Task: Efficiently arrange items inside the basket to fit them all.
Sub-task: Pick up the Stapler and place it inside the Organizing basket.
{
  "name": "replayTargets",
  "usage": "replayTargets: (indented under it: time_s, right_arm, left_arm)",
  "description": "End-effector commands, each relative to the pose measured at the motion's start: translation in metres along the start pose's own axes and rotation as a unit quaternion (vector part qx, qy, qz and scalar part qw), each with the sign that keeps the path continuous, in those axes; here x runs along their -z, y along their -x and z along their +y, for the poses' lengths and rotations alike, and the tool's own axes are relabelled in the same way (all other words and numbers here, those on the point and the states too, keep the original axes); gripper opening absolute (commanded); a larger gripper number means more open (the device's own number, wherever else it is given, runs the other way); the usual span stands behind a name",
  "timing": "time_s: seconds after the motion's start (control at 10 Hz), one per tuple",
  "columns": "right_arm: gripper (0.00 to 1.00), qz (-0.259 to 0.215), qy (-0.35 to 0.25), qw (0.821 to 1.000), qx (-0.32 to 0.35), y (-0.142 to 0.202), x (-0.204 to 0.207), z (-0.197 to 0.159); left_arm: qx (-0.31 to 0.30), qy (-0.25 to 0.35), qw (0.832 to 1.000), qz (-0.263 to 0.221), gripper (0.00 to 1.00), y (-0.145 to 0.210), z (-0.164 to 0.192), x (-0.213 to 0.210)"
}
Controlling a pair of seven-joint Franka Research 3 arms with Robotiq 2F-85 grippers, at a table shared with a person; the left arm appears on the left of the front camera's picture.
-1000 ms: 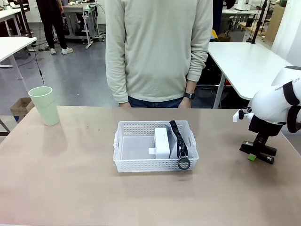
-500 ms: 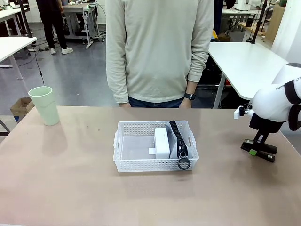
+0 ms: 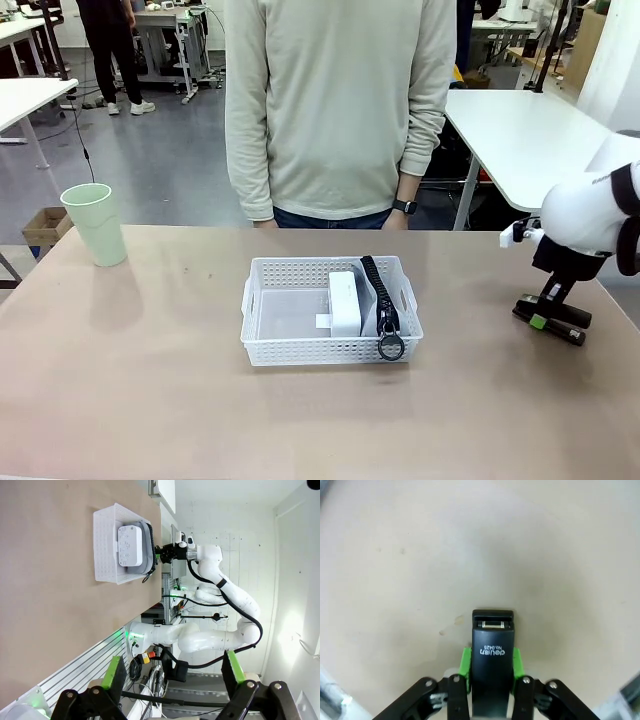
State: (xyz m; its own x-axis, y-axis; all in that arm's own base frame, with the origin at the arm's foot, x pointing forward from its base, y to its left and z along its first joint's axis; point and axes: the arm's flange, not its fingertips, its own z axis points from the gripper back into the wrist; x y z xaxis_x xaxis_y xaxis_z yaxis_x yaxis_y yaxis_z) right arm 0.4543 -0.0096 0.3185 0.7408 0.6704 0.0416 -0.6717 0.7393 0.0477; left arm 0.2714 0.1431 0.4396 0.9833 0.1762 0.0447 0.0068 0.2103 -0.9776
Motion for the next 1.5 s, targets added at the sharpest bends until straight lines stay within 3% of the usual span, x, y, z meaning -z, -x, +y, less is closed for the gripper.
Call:
replayTargets:
  time_s: [0.0, 0.1, 0.2, 0.4, 0.5, 0.7, 0.8, 0.9, 1.0, 1.1, 1.2, 1.4]
  right_arm:
    - [0.00, -0.023, -0.108, 0.975, 0.192, 0.009, -0.068, 0.029]
    - [0.00, -0.041, -0.118, 0.945, 0.302, 0.017, -0.094, 0.040]
    - [0.00, -0.070, -0.126, 0.917, 0.372, 0.022, -0.105, 0.053]
    - [0.00, -0.146, -0.173, 0.865, 0.447, 0.036, -0.102, 0.046]
    - [0.00, -0.025, -0.126, 0.947, 0.294, 0.026, -0.109, 0.051]
    - [0.00, -0.025, -0.126, 0.947, 0.294, 0.026, -0.109, 0.051]
    - [0.37, -0.043, -0.149, 0.926, 0.343, 0.030, -0.114, 0.053]
    - [0.37, -0.077, -0.112, 0.940, 0.314, 0.010, -0.122, 0.076]
    - [0.37, -0.132, -0.084, 0.940, 0.303, -0.016, -0.150, 0.107]
    - [0.37, -0.158, -0.071, 0.941, 0.290, -0.040, -0.171, 0.136]
    - [0.37, -0.159, -0.070, 0.941, 0.291, -0.066, -0.181, 0.164]
    - [0.37, -0.114, -0.087, 0.951, 0.274, -0.124, -0.188, 0.225]
  left_arm:
    - [-0.002, 0.004, 1.000, 0.004, 1.00, 0.003, -0.003, -0.001]
    - [-0.002, 0.004, 1.000, 0.004, 1.00, 0.003, -0.003, -0.001]
    - [-0.002, 0.004, 1.000, 0.004, 1.00, 0.003, -0.003, -0.001]
    - [-0.002, 0.004, 1.000, 0.004, 1.00, 0.003, -0.003, -0.001]
    - [-0.002, 0.004, 1.000, 0.004, 1.00, 0.003, -0.003, -0.001]
    - [-0.002, 0.004, 1.000, 0.004, 1.00, 0.003, -0.003, -0.001]
    - [-0.002, 0.004, 1.000, 0.004, 1.00, 0.003, -0.003, -0.001]
    - [-0.002, 0.004, 1.000, 0.004, 1.00, 0.003, -0.003, -0.001]
    - [-0.002, 0.004, 1.000, 0.004, 1.00, 0.003, -0.003, -0.001]
    - [-0.002, 0.004, 1.000, 0.004, 1.00, 0.003, -0.003, -0.001]
    - [-0.002, 0.004, 1.000, 0.004, 1.00, 0.003, -0.003, -0.001]
    - [-0.002, 0.004, 1.000, 0.004, 1.00, 0.003, -0.003, -0.001]
